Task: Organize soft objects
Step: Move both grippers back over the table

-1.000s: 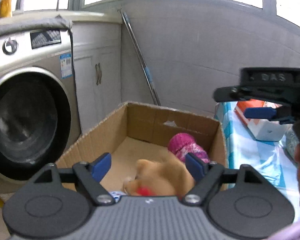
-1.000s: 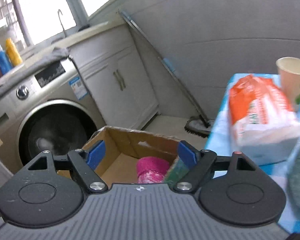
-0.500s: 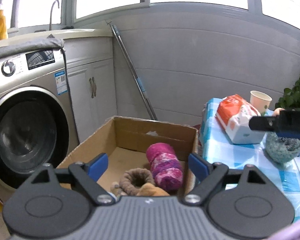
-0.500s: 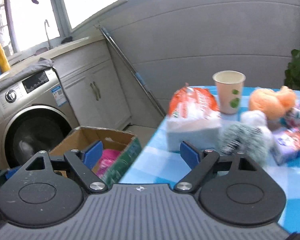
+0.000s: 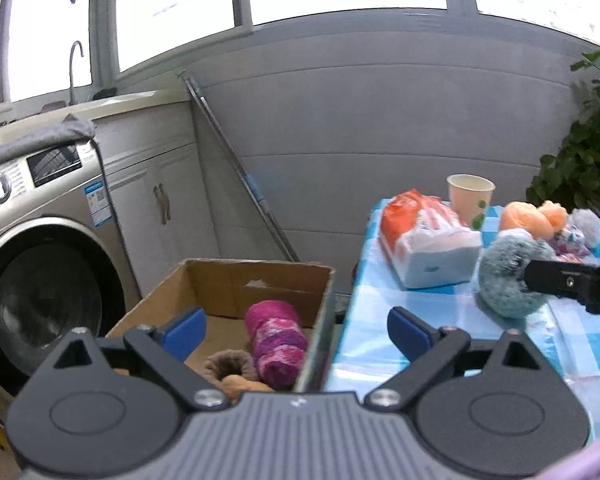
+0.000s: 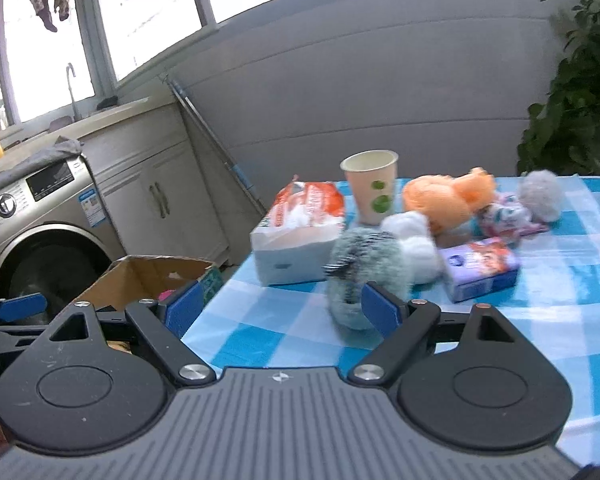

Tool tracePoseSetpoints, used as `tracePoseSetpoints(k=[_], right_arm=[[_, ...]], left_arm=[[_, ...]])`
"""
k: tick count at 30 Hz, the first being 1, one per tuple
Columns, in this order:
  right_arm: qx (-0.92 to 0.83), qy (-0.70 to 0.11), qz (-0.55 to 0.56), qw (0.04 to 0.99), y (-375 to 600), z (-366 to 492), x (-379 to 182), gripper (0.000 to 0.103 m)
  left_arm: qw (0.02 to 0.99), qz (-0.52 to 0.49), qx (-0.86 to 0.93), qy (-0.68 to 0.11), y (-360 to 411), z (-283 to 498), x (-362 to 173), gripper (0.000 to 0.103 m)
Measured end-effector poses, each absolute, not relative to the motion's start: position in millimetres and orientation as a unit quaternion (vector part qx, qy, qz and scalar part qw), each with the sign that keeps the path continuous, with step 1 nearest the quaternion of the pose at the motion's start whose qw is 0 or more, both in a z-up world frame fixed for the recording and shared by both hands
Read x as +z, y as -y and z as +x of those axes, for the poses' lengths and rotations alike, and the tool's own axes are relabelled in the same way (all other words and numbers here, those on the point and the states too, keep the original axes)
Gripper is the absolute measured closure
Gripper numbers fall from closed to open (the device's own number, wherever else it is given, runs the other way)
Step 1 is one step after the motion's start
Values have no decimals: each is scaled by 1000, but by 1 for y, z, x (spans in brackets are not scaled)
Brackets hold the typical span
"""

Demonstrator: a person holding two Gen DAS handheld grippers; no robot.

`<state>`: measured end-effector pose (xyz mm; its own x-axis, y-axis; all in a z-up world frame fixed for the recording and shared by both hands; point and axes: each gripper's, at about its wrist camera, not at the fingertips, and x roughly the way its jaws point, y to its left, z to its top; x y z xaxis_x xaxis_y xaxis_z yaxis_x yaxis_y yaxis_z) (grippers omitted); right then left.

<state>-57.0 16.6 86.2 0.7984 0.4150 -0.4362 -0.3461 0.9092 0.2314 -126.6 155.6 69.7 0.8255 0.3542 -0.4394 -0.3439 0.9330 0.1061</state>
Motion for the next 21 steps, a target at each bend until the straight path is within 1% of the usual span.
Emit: tracePoseSetpoints(k=[21], right_arm=[[125,-215,81,965,84,-85,76,0]], left_arm=[[958,81,139,-237,-61,-107,69,6]])
